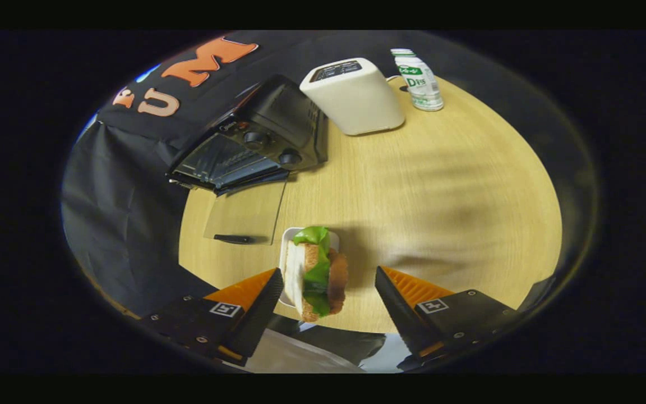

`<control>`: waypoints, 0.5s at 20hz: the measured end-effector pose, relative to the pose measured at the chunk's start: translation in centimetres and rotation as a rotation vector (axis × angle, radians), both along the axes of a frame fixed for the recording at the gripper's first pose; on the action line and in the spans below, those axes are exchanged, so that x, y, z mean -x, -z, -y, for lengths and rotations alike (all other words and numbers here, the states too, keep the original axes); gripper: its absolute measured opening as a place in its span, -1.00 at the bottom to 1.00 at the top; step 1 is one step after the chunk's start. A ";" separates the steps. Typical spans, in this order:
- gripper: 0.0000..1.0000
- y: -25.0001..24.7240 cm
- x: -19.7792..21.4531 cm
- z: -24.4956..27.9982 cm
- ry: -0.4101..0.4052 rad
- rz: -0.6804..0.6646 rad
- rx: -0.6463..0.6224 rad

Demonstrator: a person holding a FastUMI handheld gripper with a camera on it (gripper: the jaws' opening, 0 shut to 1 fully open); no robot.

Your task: Open the toaster oven, put the food inside, and close the toaster oven door.

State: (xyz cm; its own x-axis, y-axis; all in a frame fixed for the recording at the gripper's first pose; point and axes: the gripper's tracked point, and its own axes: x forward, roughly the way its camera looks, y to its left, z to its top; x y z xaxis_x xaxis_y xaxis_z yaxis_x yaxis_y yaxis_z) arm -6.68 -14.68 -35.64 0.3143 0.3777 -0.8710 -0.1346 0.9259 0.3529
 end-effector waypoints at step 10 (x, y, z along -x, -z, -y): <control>-0.16 0.3 0.6 -1.6 -0.030 -0.075 -0.057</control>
